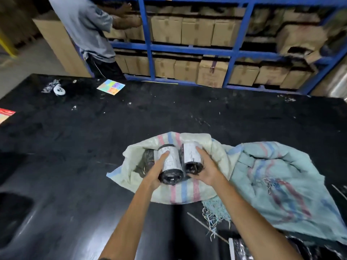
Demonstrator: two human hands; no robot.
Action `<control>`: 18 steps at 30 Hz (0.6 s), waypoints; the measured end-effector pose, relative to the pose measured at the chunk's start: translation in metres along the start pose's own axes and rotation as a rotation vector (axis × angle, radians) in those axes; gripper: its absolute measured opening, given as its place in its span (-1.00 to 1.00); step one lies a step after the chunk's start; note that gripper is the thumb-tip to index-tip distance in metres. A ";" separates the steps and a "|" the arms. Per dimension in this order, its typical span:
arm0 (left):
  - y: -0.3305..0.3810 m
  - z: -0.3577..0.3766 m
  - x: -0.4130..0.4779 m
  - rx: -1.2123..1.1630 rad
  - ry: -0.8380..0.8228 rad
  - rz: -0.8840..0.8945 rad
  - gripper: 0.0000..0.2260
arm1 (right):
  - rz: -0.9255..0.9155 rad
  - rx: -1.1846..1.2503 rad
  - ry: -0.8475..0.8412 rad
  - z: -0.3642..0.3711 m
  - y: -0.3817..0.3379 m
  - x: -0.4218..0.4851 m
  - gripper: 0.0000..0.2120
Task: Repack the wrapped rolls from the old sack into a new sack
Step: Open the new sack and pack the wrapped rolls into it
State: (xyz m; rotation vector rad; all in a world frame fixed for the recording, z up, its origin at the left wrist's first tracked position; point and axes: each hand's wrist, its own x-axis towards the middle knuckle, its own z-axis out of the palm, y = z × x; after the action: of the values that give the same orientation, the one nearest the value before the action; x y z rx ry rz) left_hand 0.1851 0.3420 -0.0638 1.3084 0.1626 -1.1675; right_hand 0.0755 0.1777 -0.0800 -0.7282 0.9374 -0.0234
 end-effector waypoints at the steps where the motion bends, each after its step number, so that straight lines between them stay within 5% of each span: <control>1: -0.003 -0.002 0.015 0.014 0.021 -0.035 -0.42 | -0.013 -0.053 0.010 -0.003 0.002 0.008 -0.48; 3: -0.004 -0.003 0.044 0.015 0.072 -0.057 -0.26 | -0.026 -0.118 0.039 -0.006 0.001 0.027 -0.51; 6: -0.004 -0.001 0.071 0.161 0.286 -0.065 0.08 | -0.175 -0.390 0.170 -0.004 0.000 0.045 -0.17; 10: -0.011 0.002 0.079 0.475 0.540 0.085 -0.02 | -0.484 -0.716 0.350 0.012 0.019 0.044 -0.12; 13: -0.018 0.003 0.084 0.663 0.578 0.136 -0.14 | -0.342 -1.002 0.444 0.024 0.033 0.046 -0.19; 18: -0.034 0.005 0.081 1.174 0.556 0.129 -0.28 | -0.175 -1.377 0.345 0.037 0.038 0.050 -0.25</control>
State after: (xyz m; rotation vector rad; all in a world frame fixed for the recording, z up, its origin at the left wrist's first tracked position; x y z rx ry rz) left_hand 0.1958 0.2974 -0.1392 2.6186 -0.2570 -0.7204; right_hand 0.1224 0.2114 -0.1250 -2.1257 1.1563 0.3896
